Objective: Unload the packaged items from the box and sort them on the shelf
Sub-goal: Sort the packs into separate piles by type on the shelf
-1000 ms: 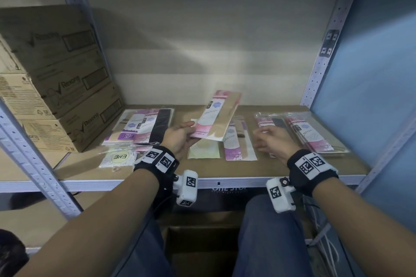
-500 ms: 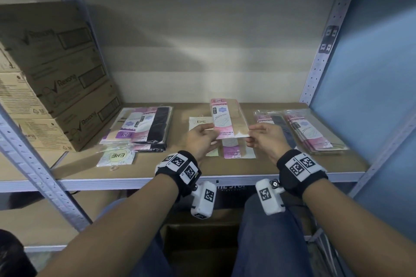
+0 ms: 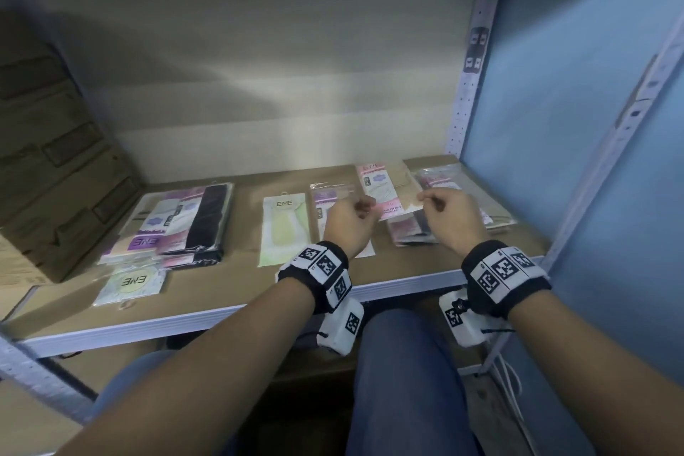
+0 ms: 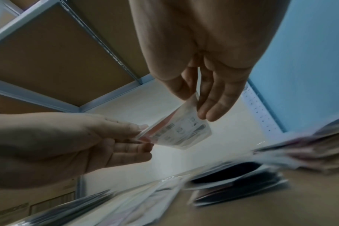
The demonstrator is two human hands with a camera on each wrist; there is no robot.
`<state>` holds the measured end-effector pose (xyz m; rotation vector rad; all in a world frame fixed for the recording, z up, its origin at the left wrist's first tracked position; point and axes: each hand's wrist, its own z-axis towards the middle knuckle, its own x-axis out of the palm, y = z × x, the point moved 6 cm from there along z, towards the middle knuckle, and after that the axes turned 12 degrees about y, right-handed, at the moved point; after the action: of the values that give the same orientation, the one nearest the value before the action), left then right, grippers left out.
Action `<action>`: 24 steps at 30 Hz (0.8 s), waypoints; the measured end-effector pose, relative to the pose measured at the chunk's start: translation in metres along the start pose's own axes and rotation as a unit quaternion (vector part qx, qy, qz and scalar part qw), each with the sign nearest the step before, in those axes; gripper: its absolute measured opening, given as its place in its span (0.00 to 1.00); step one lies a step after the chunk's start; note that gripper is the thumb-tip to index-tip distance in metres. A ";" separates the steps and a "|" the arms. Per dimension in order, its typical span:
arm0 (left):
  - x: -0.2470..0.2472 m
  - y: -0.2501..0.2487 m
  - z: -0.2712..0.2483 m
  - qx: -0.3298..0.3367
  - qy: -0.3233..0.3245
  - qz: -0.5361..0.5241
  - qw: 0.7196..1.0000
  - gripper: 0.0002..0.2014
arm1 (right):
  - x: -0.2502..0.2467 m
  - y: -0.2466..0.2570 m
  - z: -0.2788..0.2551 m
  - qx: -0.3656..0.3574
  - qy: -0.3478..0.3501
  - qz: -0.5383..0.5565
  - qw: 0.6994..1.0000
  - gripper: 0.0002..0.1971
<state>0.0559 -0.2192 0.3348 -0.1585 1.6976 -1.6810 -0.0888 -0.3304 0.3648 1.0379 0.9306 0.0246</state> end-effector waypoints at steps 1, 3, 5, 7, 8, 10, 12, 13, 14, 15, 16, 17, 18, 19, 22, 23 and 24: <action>0.009 -0.005 0.004 0.003 0.006 0.010 1.000 0.13 | -0.007 -0.005 -0.001 0.002 0.000 -0.012 1.000 0.12; 0.027 -0.017 0.011 0.016 0.019 0.018 1.000 0.14 | -0.023 -0.015 -0.004 0.010 -0.002 -0.038 0.999 0.13; 0.047 -0.029 0.016 0.028 0.031 0.019 0.999 0.15 | -0.039 -0.029 -0.006 0.024 -0.013 -0.054 0.998 0.14; 0.068 -0.036 0.021 0.028 0.046 0.014 0.998 0.16 | -0.053 -0.045 -0.006 0.030 -0.026 -0.060 0.997 0.14; 0.078 -0.039 0.024 0.028 0.052 0.012 0.998 0.16 | -0.058 -0.054 -0.006 0.032 -0.032 -0.067 0.997 0.14; 0.098 -0.045 0.030 0.032 0.061 0.020 0.997 0.17 | -0.067 -0.070 -0.005 0.042 -0.042 -0.078 0.995 0.14; 0.115 -0.048 0.035 0.038 0.069 0.051 0.996 0.18 | -0.073 -0.087 -0.002 0.050 -0.047 -0.086 0.994 0.14; 0.122 -0.048 0.038 0.036 0.073 0.063 0.995 0.18 | -0.074 -0.094 -0.001 0.056 -0.046 -0.090 0.993 0.14; 0.129 -0.047 0.041 0.033 0.077 0.069 0.994 0.18 | -0.075 -0.101 0.001 0.059 -0.043 -0.094 0.993 0.15; 0.134 -0.047 0.043 0.028 0.080 0.076 0.994 0.18 | -0.075 -0.108 0.003 0.062 -0.040 -0.100 0.992 0.15; 0.139 -0.047 0.045 0.025 0.082 0.083 0.993 0.18 | -0.076 -0.113 0.005 0.065 -0.038 -0.106 0.992 0.15; 0.143 -0.046 0.047 0.020 0.085 0.091 0.992 0.18 | -0.076 -0.118 0.007 0.067 -0.039 -0.111 0.991 0.15; 0.147 -0.045 0.049 0.015 0.089 0.100 0.991 0.18 | -0.077 -0.122 0.008 0.068 -0.039 -0.116 0.990 0.15; 0.151 -0.044 0.051 0.009 0.096 0.109 0.989 0.18 | -0.077 -0.126 0.010 0.068 -0.038 -0.120 0.990 0.15; 0.159 -0.038 0.053 -0.012 0.120 0.133 0.984 0.19 | -0.073 -0.135 0.011 0.069 -0.029 -0.121 0.990 0.15; 0.161 -0.036 0.054 -0.017 0.128 0.138 0.982 0.20 | -0.072 -0.137 0.011 0.069 -0.028 -0.118 0.990 0.15; 0.163 -0.035 0.054 -0.020 0.132 0.142 0.981 0.20 | -0.071 -0.139 0.010 0.071 -0.027 -0.115 0.990 0.15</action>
<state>-0.0453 -0.3592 0.3074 0.2888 1.8479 -1.5038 -0.1812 -0.4437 0.3093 1.0513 1.0075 -0.2642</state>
